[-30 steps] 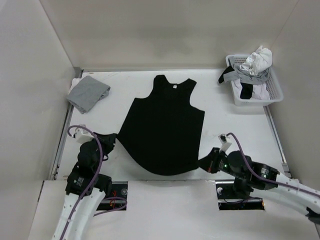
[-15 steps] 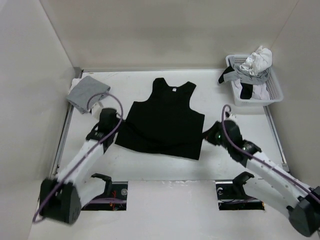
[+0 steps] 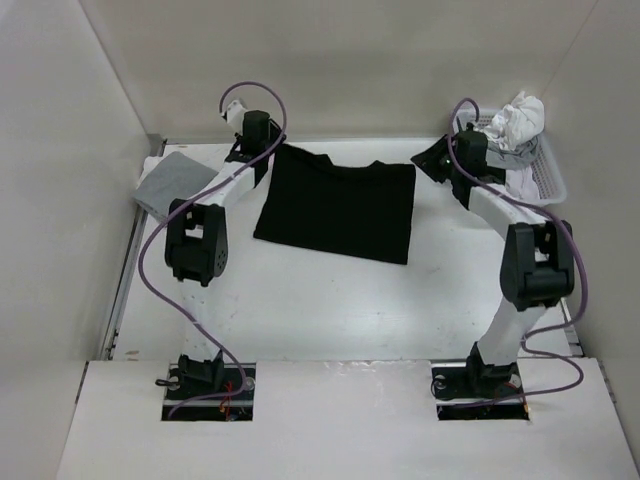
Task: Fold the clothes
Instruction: Fold the tank top
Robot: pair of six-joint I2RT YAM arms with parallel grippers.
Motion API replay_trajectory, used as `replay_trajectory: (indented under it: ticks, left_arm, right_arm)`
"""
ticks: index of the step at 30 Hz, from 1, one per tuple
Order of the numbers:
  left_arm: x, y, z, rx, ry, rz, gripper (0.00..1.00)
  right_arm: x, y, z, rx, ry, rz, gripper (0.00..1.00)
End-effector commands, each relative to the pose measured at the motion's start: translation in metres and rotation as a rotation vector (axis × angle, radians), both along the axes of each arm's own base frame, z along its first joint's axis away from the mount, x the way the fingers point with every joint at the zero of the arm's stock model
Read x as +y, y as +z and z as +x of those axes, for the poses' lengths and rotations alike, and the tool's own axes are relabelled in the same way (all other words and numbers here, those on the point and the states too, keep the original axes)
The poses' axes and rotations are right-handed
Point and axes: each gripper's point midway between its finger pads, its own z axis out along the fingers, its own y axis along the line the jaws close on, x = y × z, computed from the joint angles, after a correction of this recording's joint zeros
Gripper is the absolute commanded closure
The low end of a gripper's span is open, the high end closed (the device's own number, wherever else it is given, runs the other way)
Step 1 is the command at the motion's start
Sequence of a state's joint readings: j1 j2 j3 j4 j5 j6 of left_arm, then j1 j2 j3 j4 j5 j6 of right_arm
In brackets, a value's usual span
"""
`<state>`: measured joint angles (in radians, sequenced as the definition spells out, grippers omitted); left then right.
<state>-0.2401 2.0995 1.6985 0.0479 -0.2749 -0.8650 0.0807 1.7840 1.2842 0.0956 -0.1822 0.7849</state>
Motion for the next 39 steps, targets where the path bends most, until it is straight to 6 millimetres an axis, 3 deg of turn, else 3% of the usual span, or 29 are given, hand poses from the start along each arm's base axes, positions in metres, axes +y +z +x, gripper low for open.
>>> replay_trajectory:
  ticks: [1,3,6,11,15,21,25,29,39]
  left_arm:
    - [0.015,0.002,0.0,0.034,-0.014,0.02,0.58]
    - [0.028,-0.005,-0.023,0.044,0.019,0.025,0.58]
    - [0.044,-0.014,-0.079,0.008,0.06,0.015,0.61]
    - [0.057,-0.068,-0.176,0.068,0.074,-0.033,0.65]
    - [0.068,-0.102,-0.22,0.146,0.046,-0.053,0.65]
    - [0.061,-0.129,-0.233,0.218,-0.011,-0.082,0.6]
    - [0.061,-0.144,-0.229,0.246,-0.004,-0.08,0.59]
    - [0.061,-0.157,-0.222,0.26,0.006,-0.085,0.6]
    - [0.061,-0.17,-0.218,0.282,0.031,-0.093,0.82]
  right_arm:
    - [0.007,-0.005,0.017,0.007,0.04,0.024,0.61]
    - [0.008,-0.024,0.002,0.043,0.04,0.002,0.58]
    - [0.016,-0.036,-0.032,0.04,0.033,-0.021,0.61]
    - [0.042,-0.049,-0.108,-0.002,0.067,-0.032,0.97]
    - [0.047,-0.069,-0.154,0.013,0.078,-0.008,0.99]
    - [0.04,-0.097,-0.187,0.058,0.067,-0.029,0.72]
    - [0.036,-0.116,-0.199,0.101,0.05,-0.022,0.63]
    - [0.034,-0.134,-0.203,0.162,0.033,-0.011,0.61]
    - [0.029,-0.14,-0.207,0.19,-0.017,0.004,0.61]
